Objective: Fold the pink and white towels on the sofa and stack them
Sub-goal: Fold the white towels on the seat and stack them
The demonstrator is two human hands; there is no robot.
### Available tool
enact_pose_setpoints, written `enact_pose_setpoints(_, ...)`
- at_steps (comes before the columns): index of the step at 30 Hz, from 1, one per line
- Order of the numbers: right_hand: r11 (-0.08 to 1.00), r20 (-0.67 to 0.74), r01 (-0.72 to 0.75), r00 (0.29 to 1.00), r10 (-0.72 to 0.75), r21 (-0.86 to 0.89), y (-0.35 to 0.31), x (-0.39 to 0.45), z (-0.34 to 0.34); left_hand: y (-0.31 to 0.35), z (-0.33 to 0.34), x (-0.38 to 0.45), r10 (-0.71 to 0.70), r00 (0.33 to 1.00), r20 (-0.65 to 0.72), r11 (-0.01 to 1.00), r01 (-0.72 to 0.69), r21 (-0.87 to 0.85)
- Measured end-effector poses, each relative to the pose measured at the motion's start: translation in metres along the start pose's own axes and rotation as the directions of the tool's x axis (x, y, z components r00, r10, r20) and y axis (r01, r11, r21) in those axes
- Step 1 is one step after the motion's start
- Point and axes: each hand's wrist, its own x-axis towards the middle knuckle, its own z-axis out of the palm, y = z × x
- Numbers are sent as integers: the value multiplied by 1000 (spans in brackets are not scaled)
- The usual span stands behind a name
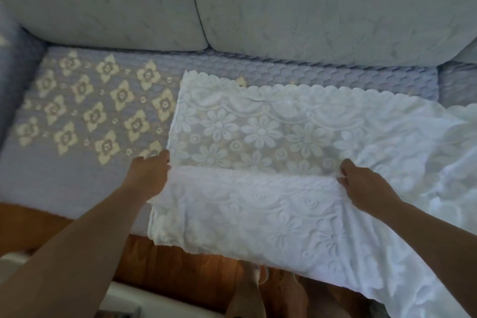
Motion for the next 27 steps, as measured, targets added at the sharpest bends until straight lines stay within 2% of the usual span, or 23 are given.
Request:
enact_pose_setpoints(2,1000,-67,5,998,-6,-11,-2,3,-20,-7,-22,12,42,991,-123,997,-34,64)
enact_pose_setpoints(5,1000,-195,-7,981,3,-23,-6,28,-59,-9,-62,60,61,962,-267,997,-48,54)
enact_pose_setpoints(8,997,-302,-67,952,57,-23,-6,72,-88,1,-92,128,56,944,-326,997,-68,-25)
enact_pose_setpoints(11,985,-390,-170,906,167,26,-5,122,-89,21,-96,195,72,928,-366,997,-78,-2)
enact_pose_setpoints(14,963,-316,-269,914,255,1,-11,161,-64,36,-78,239,47,955,-293,999,-47,9)
enact_pose_setpoints(16,944,-341,-324,895,288,-54,-15,169,-47,38,-59,253,66,967,-246,997,-55,49)
enact_pose_setpoints(20,956,-380,-288,892,245,-59,-15,165,-42,18,-44,270,231,895,-382,971,-236,33)
enact_pose_setpoints(22,958,-340,-288,902,266,-14,-16,168,-54,9,-51,280,272,887,-372,957,-291,6)
enact_pose_setpoints(25,934,-263,-352,897,354,57,-21,174,-67,-2,-63,285,266,917,-297,964,-258,68)
enact_pose_setpoints(27,934,-223,-355,909,353,34,-23,175,-69,-12,-71,281,227,915,-335,973,-198,119)
